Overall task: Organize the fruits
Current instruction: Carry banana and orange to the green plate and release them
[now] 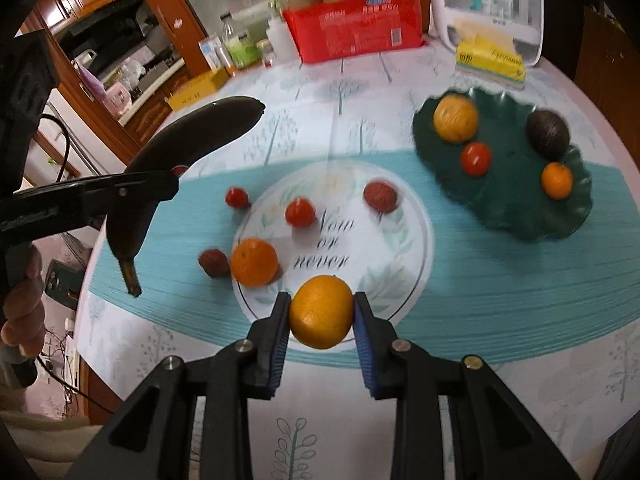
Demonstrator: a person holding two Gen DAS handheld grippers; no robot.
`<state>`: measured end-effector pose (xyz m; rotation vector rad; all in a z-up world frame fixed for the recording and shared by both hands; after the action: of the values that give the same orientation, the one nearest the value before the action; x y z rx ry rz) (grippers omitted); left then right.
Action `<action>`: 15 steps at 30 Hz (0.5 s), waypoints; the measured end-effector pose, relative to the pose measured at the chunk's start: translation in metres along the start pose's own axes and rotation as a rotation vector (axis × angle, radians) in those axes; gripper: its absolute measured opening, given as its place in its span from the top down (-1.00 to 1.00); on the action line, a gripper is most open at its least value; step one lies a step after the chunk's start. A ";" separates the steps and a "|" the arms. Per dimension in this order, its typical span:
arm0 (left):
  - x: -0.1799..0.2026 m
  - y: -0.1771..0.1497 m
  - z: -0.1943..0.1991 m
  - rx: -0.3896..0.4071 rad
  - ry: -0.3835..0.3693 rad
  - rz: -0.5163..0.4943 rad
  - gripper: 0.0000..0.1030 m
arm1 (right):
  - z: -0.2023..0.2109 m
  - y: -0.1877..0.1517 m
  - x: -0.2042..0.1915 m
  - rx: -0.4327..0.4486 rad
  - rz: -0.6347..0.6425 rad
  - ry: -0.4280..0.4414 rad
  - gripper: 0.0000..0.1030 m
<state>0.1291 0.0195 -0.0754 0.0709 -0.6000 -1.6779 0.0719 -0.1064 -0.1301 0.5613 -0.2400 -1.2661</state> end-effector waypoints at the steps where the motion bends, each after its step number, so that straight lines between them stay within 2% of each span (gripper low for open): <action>1: 0.010 0.006 0.005 0.012 -0.003 -0.006 0.41 | 0.008 0.005 0.005 0.014 0.003 -0.004 0.41; 7: 0.084 0.044 0.014 0.049 -0.053 -0.045 0.41 | 0.061 0.043 0.053 0.100 0.045 -0.075 0.40; 11: 0.141 0.070 -0.011 0.056 -0.058 -0.087 0.41 | 0.079 0.064 0.098 0.130 0.070 -0.127 0.40; 15: 0.180 0.087 -0.050 0.044 -0.053 -0.088 0.41 | 0.078 0.075 0.138 0.115 0.103 -0.161 0.40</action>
<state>0.1883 -0.1724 -0.0309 0.0852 -0.6820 -1.7560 0.1387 -0.2432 -0.0434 0.5387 -0.4738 -1.2034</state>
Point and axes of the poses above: each gripper's, at about its wrist camera, not at the fingertips, and z roughly against the way its jaws point, x to its right, y to its top, the point moved 7 cm from there along -z, roughly the way its jaws point, and after that the axes turned 13 degrees about z, right-handed, at the moved point
